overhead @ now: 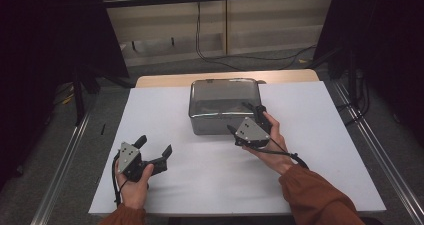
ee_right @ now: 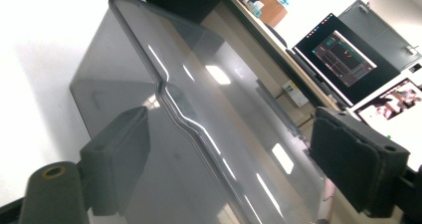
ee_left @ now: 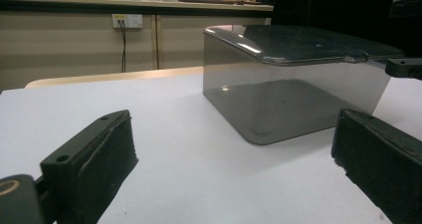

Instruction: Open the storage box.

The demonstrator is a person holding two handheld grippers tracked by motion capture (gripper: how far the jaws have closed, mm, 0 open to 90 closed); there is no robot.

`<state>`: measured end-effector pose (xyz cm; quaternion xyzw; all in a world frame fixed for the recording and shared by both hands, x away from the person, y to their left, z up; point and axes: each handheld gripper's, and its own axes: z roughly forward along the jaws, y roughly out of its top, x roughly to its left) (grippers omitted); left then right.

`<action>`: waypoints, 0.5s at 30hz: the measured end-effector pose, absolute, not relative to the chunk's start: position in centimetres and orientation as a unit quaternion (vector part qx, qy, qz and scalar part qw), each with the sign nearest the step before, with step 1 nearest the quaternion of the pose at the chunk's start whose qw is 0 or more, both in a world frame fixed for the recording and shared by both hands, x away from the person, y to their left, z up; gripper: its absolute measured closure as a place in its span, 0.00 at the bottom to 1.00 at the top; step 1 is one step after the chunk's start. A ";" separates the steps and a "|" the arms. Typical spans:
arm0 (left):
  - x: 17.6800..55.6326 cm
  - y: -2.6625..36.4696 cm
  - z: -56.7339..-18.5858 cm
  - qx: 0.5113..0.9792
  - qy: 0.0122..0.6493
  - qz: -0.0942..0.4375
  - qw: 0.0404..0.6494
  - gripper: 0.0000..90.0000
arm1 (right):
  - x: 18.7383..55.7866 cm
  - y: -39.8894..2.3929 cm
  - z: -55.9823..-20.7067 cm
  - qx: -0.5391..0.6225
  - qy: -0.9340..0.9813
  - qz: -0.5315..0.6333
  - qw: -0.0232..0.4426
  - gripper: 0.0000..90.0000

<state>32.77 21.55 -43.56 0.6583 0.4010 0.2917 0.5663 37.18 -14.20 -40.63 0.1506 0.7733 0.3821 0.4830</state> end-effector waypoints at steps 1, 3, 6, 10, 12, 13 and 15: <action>32.8 21.5 -43.6 0.658 0.401 0.292 0.566 0.04 | 37.2 -14.1 -40.7 0.142 0.774 0.372 0.492 0.20; 32.8 21.5 -43.6 0.658 0.401 0.292 0.567 0.04 | 37.1 -13.8 -40.8 0.126 0.778 0.358 0.501 0.22; 32.8 21.5 -43.6 0.657 0.402 0.292 0.567 0.04 | 37.1 -13.4 -41.1 0.107 0.783 0.336 0.513 0.25; 32.8 21.5 -43.6 0.658 0.401 0.293 0.566 0.04 | 37.2 -12.9 -41.5 0.080 0.785 0.310 0.531 0.31; 32.8 21.5 -43.6 0.658 0.401 0.292 0.566 0.04 | 37.2 -12.8 -41.6 0.067 0.784 0.297 0.541 0.35; 32.8 21.5 -43.6 0.658 0.402 0.292 0.566 0.04 | 37.1 -12.7 -41.7 0.060 0.785 0.290 0.544 0.37; 32.8 21.5 -43.6 0.660 0.400 0.291 0.565 0.04 | 37.1 -12.6 -41.9 0.048 0.788 0.274 0.549 0.41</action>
